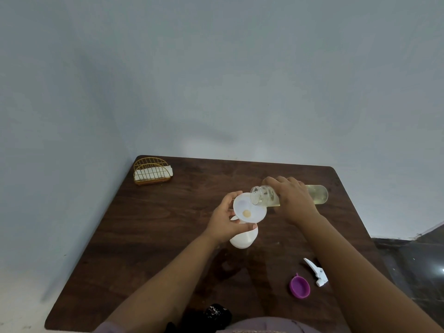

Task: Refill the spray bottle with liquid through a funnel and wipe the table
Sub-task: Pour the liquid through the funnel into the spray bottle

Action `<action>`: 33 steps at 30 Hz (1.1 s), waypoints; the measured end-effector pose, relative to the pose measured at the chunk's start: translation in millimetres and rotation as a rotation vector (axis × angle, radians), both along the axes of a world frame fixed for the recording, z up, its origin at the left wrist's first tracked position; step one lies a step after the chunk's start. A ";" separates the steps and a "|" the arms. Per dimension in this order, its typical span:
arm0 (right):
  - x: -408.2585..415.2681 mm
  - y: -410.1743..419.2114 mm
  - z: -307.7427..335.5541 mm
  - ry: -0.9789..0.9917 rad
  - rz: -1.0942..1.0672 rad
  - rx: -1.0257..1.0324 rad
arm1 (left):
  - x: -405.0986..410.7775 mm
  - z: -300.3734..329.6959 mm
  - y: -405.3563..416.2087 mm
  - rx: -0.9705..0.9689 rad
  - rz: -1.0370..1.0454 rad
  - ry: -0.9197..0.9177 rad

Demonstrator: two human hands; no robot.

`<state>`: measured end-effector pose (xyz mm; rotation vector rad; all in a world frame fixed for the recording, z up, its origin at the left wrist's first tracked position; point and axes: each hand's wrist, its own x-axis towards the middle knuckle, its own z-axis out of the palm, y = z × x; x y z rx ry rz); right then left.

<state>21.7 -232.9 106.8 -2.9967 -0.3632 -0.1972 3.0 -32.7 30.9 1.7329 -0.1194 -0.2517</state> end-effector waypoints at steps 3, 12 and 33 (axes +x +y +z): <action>-0.6 0.1 -0.5 0.000 0.004 0.004 | 0.0 0.2 0.1 0.000 0.000 0.003; -2.5 0.0 0.9 0.005 0.003 0.001 | 0.2 1.2 -1.1 0.019 0.003 -0.010; -3.2 0.8 2.8 0.004 0.004 -0.007 | -1.1 1.9 -0.1 0.037 -0.001 -0.015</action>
